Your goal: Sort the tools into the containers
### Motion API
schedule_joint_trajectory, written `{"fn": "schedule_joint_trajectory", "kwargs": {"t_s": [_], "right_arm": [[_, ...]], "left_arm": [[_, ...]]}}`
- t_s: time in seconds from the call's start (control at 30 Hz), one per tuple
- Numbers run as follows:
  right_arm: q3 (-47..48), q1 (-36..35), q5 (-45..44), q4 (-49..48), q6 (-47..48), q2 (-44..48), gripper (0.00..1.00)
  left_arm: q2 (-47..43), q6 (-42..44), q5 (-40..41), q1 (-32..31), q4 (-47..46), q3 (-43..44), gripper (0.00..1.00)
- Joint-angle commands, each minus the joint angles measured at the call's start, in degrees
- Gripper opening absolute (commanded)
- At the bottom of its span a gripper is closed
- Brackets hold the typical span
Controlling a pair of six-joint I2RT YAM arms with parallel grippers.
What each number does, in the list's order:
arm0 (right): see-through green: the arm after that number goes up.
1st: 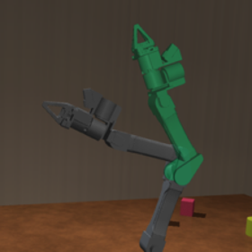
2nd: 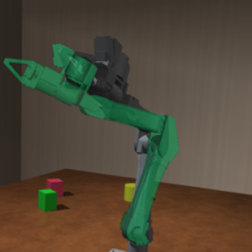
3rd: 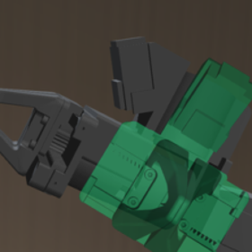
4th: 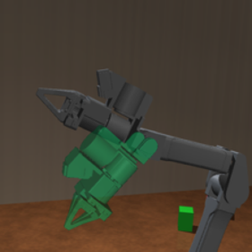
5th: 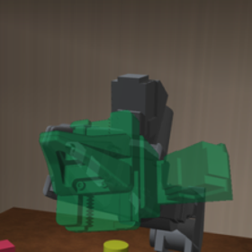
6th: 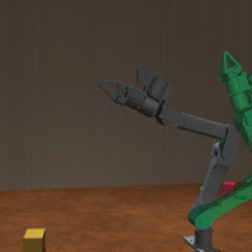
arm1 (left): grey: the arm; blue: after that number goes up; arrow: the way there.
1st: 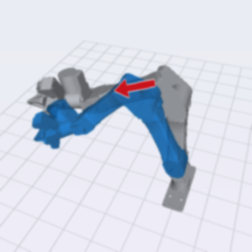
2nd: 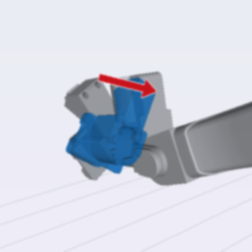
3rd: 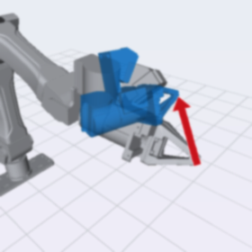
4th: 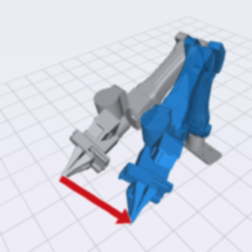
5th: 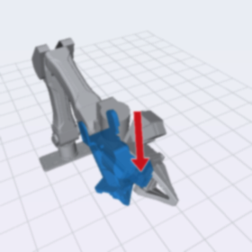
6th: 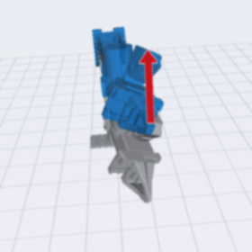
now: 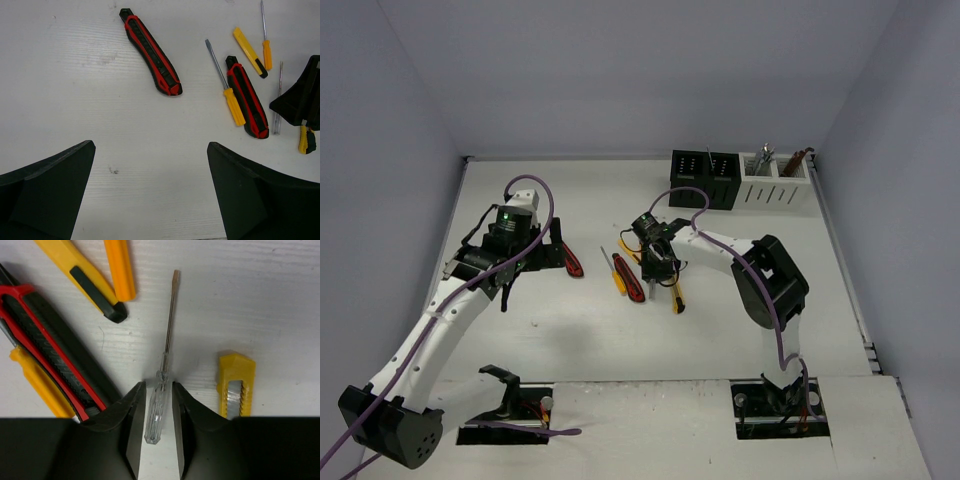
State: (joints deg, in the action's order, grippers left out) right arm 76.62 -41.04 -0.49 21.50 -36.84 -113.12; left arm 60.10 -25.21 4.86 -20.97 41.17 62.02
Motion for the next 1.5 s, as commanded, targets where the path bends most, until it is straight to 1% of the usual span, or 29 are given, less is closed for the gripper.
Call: {"fn": "schedule_joint_trajectory", "kwargs": {"t_s": [0.0,0.13,0.17,0.27,0.43,0.47,0.57,0.63,0.73,0.8,0.9,1.03,1.13,1.2,1.3,1.47], "right_arm": [[0.91,-0.36,-0.74,0.83,-0.69,-0.07,0.19],[0.77,-0.36,-0.99,1.12,-0.31,-0.21,0.03],[1.0,-0.34,-1.55,1.25,-0.08,0.17,0.01],[2.32,0.02,-3.86,1.88,1.03,2.31,0.0],[7.57,1.92,-11.71,2.15,4.84,10.79,0.0],[8.63,1.93,-13.12,2.15,5.64,10.82,0.0],[14.03,5.57,-19.25,0.99,10.88,14.4,0.0],[16.6,8.37,-21.14,-1.16,14.43,15.59,0.0],[18.65,14.67,-21.23,-8.19,20.53,16.07,0.0],[18.86,18.31,-19.52,-13.32,23.63,15.74,0.0],[19.98,24.32,-15.31,-23.26,30.5,13.86,0.0],[23.73,28.19,-9.5,-29.57,36.16,7.9,0.0],[26.78,29.15,-5.72,-32.51,39.51,3.41,0.0],[28.56,29.47,-5.06,-34.08,41.07,-0.95,0.0],[31.38,29.6,-4.44,-34.5,41.5,-4.96,0.0],[29.99,29.51,-3.63,-34.68,41.45,-8.47,0.0]], "left_arm": [[-0.51,-0.72,1.19,0.31,-1.01,0.47,0.94],[-0.04,-0.78,1.46,0.32,-1.09,0.54,0.94],[0.07,-0.8,1.46,0.29,-1.11,0.61,0.94],[0.42,-0.8,1.46,0.3,-1.1,1.1,0.94],[0.64,-0.8,1.64,0.23,-1.18,1.96,0.94],[0.64,-0.8,1.64,0.32,-1.18,1.97,0.94],[0.46,-1.04,2.12,0.32,-1.24,2.14,0.94],[0.3,-1.07,2.17,0.32,-1.18,2.14,0.94],[0.16,-1.25,2.18,0.23,-1.1,2.05,0.94],[-0.4,-1.45,2.34,0.23,-1.18,1.97,0.94],[-1.01,-1.93,2.34,0.23,-1.1,1.97,0.94],[-1.21,-2.6,1.89,0.25,-1.07,1.97,0.94],[-1.47,-3.34,1.56,0.23,-1.09,1.62,0.94],[-1.7,-3.88,1.33,0.31,-1.09,1.39,0.94],[-2.22,-4.14,1.27,0.31,-0.83,1.18,0.94],[-3.13,-4.06,2.14,0.32,-0.29,0.98,0.94]]}}
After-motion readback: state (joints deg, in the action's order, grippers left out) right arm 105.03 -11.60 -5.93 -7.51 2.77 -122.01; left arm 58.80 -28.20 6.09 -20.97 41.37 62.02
